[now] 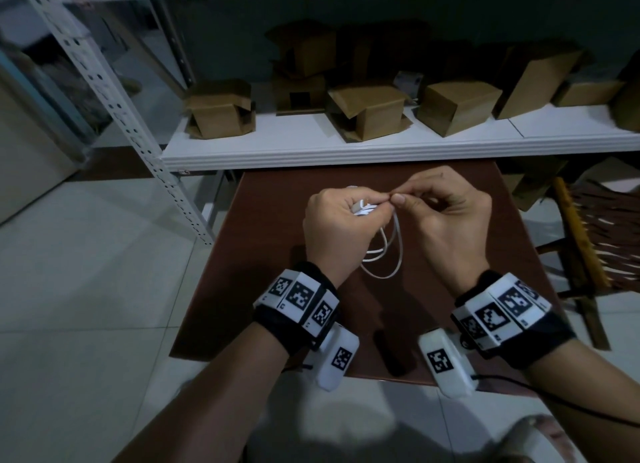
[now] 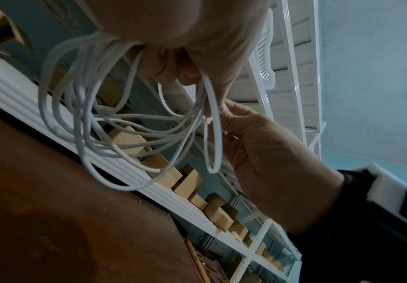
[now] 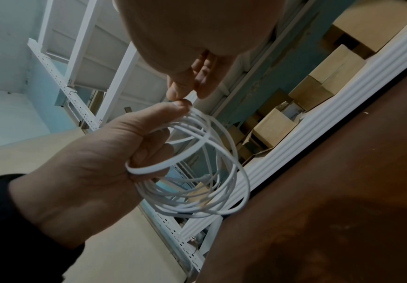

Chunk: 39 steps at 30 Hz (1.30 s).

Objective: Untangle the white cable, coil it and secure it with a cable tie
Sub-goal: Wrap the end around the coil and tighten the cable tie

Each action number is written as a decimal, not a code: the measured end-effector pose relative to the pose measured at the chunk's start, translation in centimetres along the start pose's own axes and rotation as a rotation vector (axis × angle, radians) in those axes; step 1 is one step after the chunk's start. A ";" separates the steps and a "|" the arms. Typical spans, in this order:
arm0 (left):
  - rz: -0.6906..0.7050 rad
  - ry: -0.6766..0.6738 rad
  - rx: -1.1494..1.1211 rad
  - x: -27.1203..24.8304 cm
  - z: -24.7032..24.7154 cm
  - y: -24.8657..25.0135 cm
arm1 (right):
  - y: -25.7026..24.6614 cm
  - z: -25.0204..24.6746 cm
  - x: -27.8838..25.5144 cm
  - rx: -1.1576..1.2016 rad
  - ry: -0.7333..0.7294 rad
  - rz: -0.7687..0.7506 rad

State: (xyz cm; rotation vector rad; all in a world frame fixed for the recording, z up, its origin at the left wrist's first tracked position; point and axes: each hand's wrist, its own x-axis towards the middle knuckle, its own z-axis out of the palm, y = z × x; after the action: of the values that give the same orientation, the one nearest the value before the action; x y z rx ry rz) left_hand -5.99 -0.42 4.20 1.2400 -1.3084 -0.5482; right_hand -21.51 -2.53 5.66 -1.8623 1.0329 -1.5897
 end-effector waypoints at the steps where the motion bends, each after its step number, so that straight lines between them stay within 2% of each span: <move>1: -0.002 0.001 -0.001 0.0 0.0 0.0 | 0.0 0.0 0.0 0.006 0.002 -0.001; 12: -0.057 -0.052 0.159 -0.3 0.0 -0.1 | 0.0 -0.3 0.0 -0.033 -0.034 0.004; 22: -0.134 -0.041 0.114 -0.4 0.2 0.2 | 0.0 -0.2 0.4 -0.009 0.001 0.071; 34: -0.146 -0.057 0.148 -0.3 -0.4 0.8 | -0.5 -0.1 0.0 0.188 -0.042 0.199; 39: -0.125 -0.054 0.150 -0.3 -0.5 0.8 | -0.9 -0.1 0.0 0.236 -0.056 0.197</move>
State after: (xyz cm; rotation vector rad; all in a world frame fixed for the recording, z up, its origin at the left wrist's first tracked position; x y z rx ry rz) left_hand -5.88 0.24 4.89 1.4464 -1.3430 -0.5840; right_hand -21.38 -2.02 6.33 -1.5881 0.9290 -1.4671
